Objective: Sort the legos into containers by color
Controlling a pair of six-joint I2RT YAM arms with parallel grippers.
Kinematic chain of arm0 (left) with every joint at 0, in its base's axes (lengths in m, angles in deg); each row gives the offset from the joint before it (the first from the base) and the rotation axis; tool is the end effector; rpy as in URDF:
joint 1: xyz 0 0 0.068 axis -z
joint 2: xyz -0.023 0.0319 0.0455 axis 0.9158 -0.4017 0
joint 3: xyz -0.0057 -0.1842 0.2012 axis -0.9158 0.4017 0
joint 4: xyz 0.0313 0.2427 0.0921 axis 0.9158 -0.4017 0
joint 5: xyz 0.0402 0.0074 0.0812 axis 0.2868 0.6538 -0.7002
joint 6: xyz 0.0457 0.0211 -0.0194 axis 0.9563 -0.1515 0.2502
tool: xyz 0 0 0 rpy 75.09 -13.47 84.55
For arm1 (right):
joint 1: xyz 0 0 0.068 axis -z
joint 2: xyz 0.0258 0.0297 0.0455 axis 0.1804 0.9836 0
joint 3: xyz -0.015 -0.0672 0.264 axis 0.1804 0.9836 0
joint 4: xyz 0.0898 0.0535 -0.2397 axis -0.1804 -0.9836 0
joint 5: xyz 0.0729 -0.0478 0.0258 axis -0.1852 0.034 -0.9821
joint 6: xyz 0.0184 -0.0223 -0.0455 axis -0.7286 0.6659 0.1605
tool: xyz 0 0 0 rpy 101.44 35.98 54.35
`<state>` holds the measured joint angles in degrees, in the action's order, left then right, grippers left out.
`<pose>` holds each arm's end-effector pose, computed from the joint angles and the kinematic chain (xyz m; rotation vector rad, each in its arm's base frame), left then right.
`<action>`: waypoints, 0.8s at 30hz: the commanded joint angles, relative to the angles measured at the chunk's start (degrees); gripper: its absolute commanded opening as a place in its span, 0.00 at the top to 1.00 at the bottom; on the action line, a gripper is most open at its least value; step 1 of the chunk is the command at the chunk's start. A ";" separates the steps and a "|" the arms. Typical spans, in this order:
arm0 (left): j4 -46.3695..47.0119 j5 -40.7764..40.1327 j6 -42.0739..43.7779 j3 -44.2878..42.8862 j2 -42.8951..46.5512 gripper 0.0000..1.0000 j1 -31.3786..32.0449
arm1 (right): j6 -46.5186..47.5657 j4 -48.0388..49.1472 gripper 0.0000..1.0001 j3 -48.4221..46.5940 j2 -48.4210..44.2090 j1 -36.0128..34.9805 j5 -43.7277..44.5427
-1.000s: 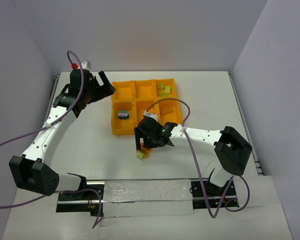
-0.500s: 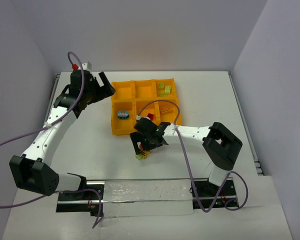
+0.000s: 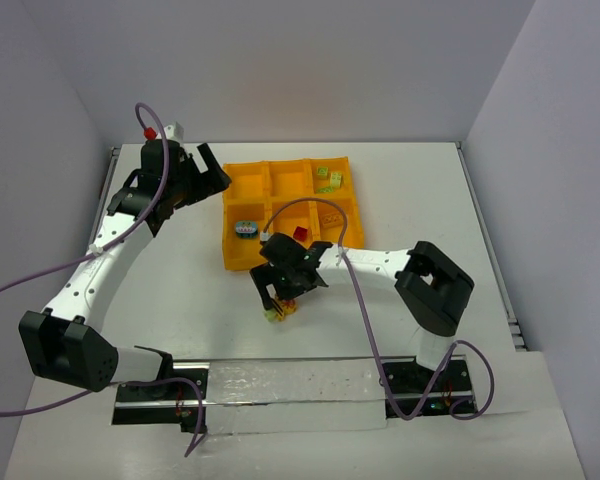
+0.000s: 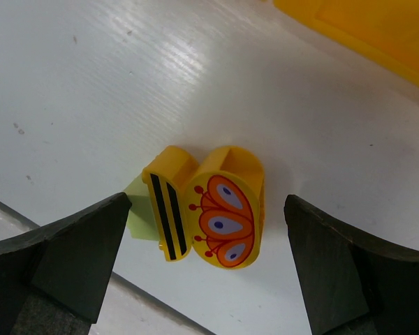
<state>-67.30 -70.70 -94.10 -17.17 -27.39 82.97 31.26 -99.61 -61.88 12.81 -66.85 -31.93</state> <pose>0.2888 -0.0855 0.3617 -0.3371 2.1430 -0.4926 0.1993 0.3011 0.1777 -0.6760 2.6519 0.4750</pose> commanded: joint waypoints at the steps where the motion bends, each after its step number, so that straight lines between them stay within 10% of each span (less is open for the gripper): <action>1: 2.05 0.74 -0.06 0.19 1.86 0.01 -0.39 | 2.19 -0.39 0.00 -2.21 -0.31 -1.69 -0.41; 15: 2.58 1.74 -0.50 0.63 1.80 0.01 -0.39 | 4.29 -2.45 0.00 -3.35 -2.22 -3.48 -1.31; 24: 2.76 1.83 -0.44 1.24 2.20 0.01 -0.39 | -12.11 -2.29 0.01 -5.22 -4.71 -3.30 3.64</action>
<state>-67.18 -69.61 -94.30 -16.24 -27.32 82.96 28.79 -101.82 -64.41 11.56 -69.83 -31.61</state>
